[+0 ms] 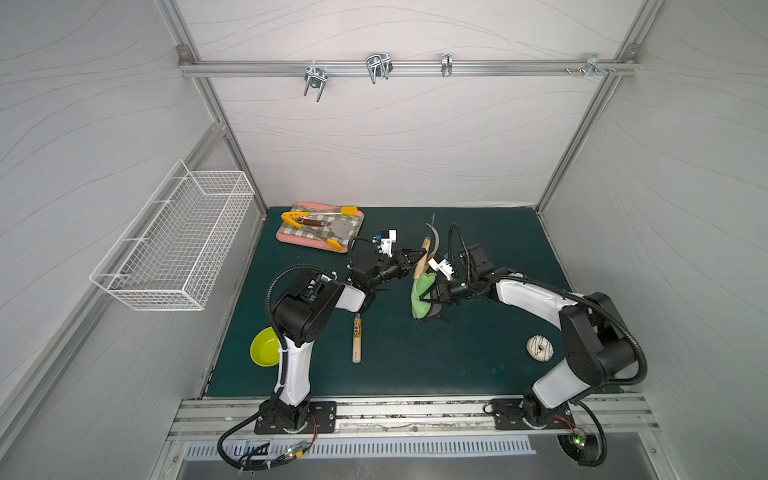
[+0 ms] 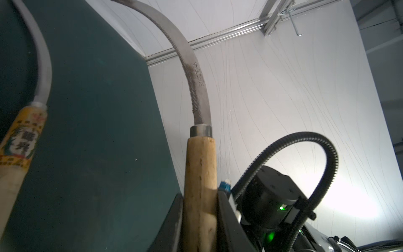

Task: Wipe small sickles with rags
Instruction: Wipe the small sickle.

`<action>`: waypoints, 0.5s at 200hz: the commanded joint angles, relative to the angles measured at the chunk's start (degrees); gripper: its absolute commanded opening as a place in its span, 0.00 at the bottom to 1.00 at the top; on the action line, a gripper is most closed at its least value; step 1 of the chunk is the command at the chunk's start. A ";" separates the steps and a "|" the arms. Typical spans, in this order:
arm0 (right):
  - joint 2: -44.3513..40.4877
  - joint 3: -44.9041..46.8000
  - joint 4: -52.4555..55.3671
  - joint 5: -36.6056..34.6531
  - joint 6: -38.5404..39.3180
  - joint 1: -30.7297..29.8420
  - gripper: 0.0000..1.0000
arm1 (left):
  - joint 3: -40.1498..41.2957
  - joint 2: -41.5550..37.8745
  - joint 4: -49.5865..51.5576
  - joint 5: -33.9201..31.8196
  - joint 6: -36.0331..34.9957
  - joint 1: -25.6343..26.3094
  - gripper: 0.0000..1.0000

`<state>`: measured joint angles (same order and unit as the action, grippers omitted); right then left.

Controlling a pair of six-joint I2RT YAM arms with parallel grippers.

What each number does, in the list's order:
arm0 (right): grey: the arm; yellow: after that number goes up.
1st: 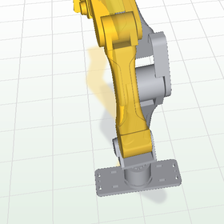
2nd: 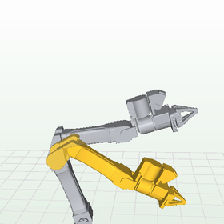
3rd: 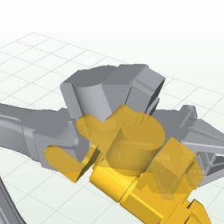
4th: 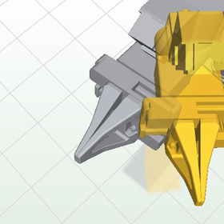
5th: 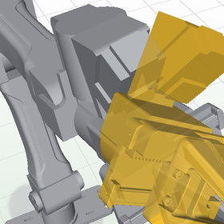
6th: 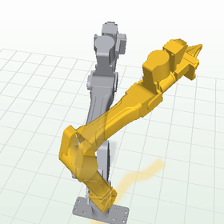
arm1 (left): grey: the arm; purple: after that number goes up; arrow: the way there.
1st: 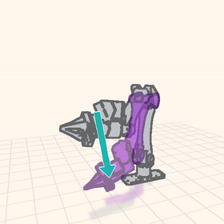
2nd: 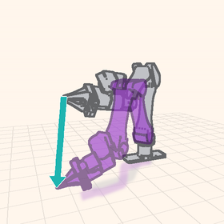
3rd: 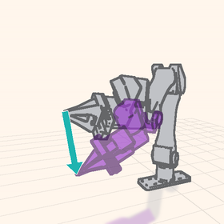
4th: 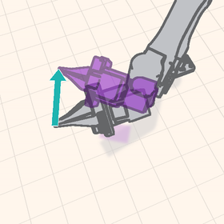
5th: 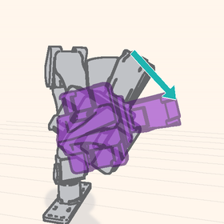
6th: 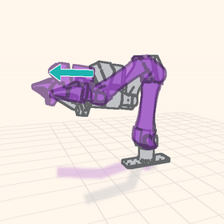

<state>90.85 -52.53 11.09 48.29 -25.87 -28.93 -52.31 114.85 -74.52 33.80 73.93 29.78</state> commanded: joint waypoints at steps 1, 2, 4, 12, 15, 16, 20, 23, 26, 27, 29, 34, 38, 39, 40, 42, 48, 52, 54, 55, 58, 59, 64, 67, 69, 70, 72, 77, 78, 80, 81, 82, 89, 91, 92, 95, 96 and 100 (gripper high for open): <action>-4.15 0.95 2.17 0.74 -0.19 0.53 0.08 | -1.85 0.54 -6.34 0.56 0.56 -0.26 0.00; -4.30 1.03 2.17 0.74 -0.26 0.67 0.08 | -1.79 0.55 -6.34 0.61 0.54 -0.30 0.00; -4.61 1.21 2.27 0.70 -0.33 0.97 0.08 | -1.71 0.49 -6.34 0.64 0.52 -0.26 0.00; -5.72 1.51 2.56 0.33 -0.94 2.35 0.08 | -1.49 0.41 -6.34 0.72 0.64 -0.35 0.00; -6.09 1.55 2.73 0.24 -1.15 3.02 0.08 | -1.43 0.38 -6.29 0.80 0.52 -0.34 0.00; -6.20 1.55 2.72 0.23 -1.22 3.23 0.08 | -1.41 0.34 -6.32 0.81 0.51 -0.34 0.00; -6.60 1.56 2.78 0.20 -1.46 4.16 0.08 | -1.39 0.25 -6.34 0.96 0.51 -0.35 0.00; -6.84 1.48 2.84 0.27 -1.50 4.86 0.08 | -1.36 0.24 -6.34 1.13 0.51 -0.36 0.00; -7.13 1.36 2.92 0.23 -1.69 5.53 0.08 | -1.26 0.21 -6.34 1.22 0.55 -0.34 0.00; -7.20 1.28 2.95 0.18 -1.71 5.80 0.08 | -1.24 0.16 -6.34 1.20 0.53 -0.38 0.00; -7.31 1.22 3.05 0.15 -1.79 6.21 0.08 | -1.15 0.13 -6.29 1.25 0.58 -0.35 0.00; -7.50 0.68 3.22 0.14 -1.97 7.36 0.08 | -0.92 0.04 -6.33 1.27 0.60 -0.34 0.00; -7.61 0.21 3.41 0.18 -1.93 8.14 0.08 | -0.71 -0.09 -6.33 1.32 0.61 -0.32 0.00; -7.66 0.00 3.50 0.16 -1.87 8.25 0.08 | -0.70 -0.12 -6.34 1.34 0.61 -0.33 0.00; -7.64 -0.14 3.54 0.19 -1.76 8.53 0.08 | -0.65 -0.18 -6.34 1.39 0.60 -0.29 0.00; -7.60 -0.47 3.68 0.21 -1.72 8.82 0.08 | -0.50 -0.22 -6.34 1.43 0.60 -0.28 0.00; -7.40 -1.61 4.19 0.47 -1.33 9.72 0.08 | -0.14 -0.45 -6.27 1.53 0.60 -0.27 0.00; -7.17 -2.59 4.62 0.39 -1.06 10.41 0.08 | 0.19 -0.69 -6.33 1.61 0.60 -0.28 0.00; -7.00 -3.10 4.77 0.29 -0.92 10.70 0.08 | 0.32 -0.79 -6.34 1.62 0.60 -0.28 0.00; -6.96 -3.28 4.83 0.21 -0.84 10.80 0.08 | 0.35 -0.87 -6.34 1.62 0.60 -0.26 0.00; -6.76 -3.95 5.15 0.10 -0.66 11.15 0.08 | 0.64 -1.00 -6.34 1.62 0.52 -0.26 0.00; -6.71 -4.18 5.16 -0.01 -0.54 11.21 0.08 | 0.68 -1.06 -6.34 1.66 0.52 -0.30 0.00; -6.24 -5.32 5.33 -0.29 -0.25 11.60 0.08 | 1.08 -1.41 -6.34 1.73 0.52 -0.18 0.00; -5.84 -6.04 5.50 -0.37 -0.03 11.88 0.08 | 1.35 -1.59 -6.34 1.64 0.45 -0.16 0.00; -5.59 -6.41 5.64 -0.61 0.06 12.05 0.08 | 1.49 -1.72 -6.34 1.62 0.43 -0.10 0.00; -5.37 -6.73 5.76 -0.81 0.09 12.05 0.08 | 1.55 -1.73 -6.34 1.62 0.43 -0.08 0.00; -5.06 -7.35 6.00 -1.09 0.22 12.16 0.09 | 1.72 -1.91 -6.34 1.62 0.43 -0.08 0.00; -4.27 -8.79 6.68 -1.87 0.51 12.30 0.09 | 2.05 -2.15 -6.34 1.62 0.42 0.01 0.00; -4.05 -8.93 6.80 -2.01 0.62 12.35 0.09 | 2.09 -2.25 -6.34 1.62 0.38 0.06 0.00; -3.78 -9.53 6.85 -2.18 0.75 12.37 0.09 | 2.18 -2.34 -6.34 1.62 0.35 0.16 0.00; -3.59 -9.83 6.84 -2.25 0.83 12.34 0.09 | 2.29 -2.35 -6.34 1.62 0.34 0.17 0.00; -3.41 -10.11 6.88 -2.29 0.87 12.37 0.09 | 2.34 -2.43 -6.34 1.62 0.30 0.23 0.00; -2.30 -11.70 6.32 -2.45 0.75 12.37 0.09 | 2.68 -2.65 -6.34 1.47 0.12 0.46 0.00; -1.96 -11.97 6.03 -2.49 0.63 12.35 0.09 | 2.77 -2.78 -6.34 1.45 0.08 0.50 0.00; -1.80 -12.24 5.86 -2.45 0.55 12.38 0.09 | 2.80 -2.78 -6.29 1.40 0.08 0.57 0.00; -1.29 -12.97 5.61 -2.30 0.37 12.39 0.09 | 2.85 -2.86 -6.33 1.36 0.01 0.67 0.00; -1.07 -13.18 5.43 -2.18 0.33 12.35 0.09 | 2.89 -2.87 -6.34 1.36 0.04 0.69 0.00; -0.49 -14.11 5.08 -1.77 0.09 12.25 0.09 | 2.99 -2.90 -6.34 1.35 0.03 0.80 0.00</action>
<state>86.91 -61.69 16.01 46.59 -26.63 -16.56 -49.80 114.74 -75.61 34.04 73.91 29.85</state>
